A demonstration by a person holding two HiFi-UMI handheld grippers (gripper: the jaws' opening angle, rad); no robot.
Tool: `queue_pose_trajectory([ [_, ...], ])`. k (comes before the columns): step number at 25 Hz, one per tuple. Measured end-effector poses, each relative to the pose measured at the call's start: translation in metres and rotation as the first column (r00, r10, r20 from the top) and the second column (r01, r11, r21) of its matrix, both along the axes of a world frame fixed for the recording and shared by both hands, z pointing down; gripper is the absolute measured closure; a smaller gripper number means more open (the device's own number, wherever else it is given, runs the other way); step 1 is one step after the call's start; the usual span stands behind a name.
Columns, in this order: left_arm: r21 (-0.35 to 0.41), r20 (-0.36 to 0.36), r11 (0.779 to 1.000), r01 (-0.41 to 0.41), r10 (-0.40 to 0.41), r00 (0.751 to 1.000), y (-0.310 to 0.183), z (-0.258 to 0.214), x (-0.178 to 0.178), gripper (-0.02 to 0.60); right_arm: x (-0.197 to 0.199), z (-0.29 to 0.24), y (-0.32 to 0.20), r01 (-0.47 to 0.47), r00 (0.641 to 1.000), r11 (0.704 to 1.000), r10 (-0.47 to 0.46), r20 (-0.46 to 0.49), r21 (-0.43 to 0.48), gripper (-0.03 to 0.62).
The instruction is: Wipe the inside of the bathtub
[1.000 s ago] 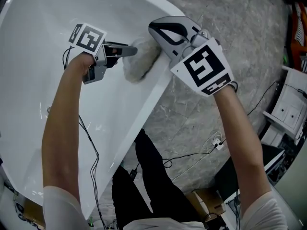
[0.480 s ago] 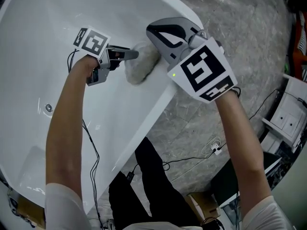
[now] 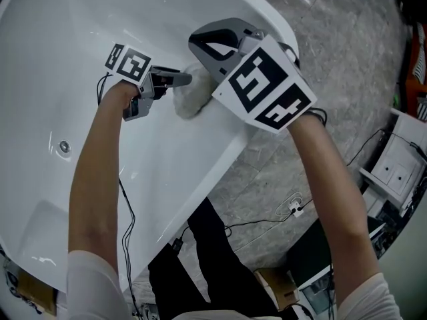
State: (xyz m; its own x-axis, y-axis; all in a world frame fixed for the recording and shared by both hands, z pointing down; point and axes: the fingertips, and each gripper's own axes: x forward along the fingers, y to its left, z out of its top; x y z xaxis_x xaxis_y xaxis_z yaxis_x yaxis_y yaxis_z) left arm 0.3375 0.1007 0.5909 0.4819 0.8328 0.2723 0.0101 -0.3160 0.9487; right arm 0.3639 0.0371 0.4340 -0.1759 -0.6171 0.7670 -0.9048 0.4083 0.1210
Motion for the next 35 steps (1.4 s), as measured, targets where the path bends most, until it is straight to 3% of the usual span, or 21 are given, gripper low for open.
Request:
queue_pose_trajectory([
  [17,0.019,0.011,0.999,-0.036,0.036,0.999,0.001,0.013,-0.002,0.495,0.029,0.011,-0.014,0.063,0.998,0.997,-0.063,-0.007,-0.043,0.574],
  [23,0.013,0.006,1.000,-0.013,0.013,1.000,0.001,0.016,-0.001,0.495,0.030,0.021,-0.019,0.085,0.996,0.995,-0.085,0.001,-0.059,0.574],
  [35,-0.021,0.050,0.995,-0.095,0.096,0.994,0.007,0.017,-0.007,0.495,0.045,0.033,-0.028,0.128,0.992,0.988,-0.126,0.026,-0.089,0.574],
])
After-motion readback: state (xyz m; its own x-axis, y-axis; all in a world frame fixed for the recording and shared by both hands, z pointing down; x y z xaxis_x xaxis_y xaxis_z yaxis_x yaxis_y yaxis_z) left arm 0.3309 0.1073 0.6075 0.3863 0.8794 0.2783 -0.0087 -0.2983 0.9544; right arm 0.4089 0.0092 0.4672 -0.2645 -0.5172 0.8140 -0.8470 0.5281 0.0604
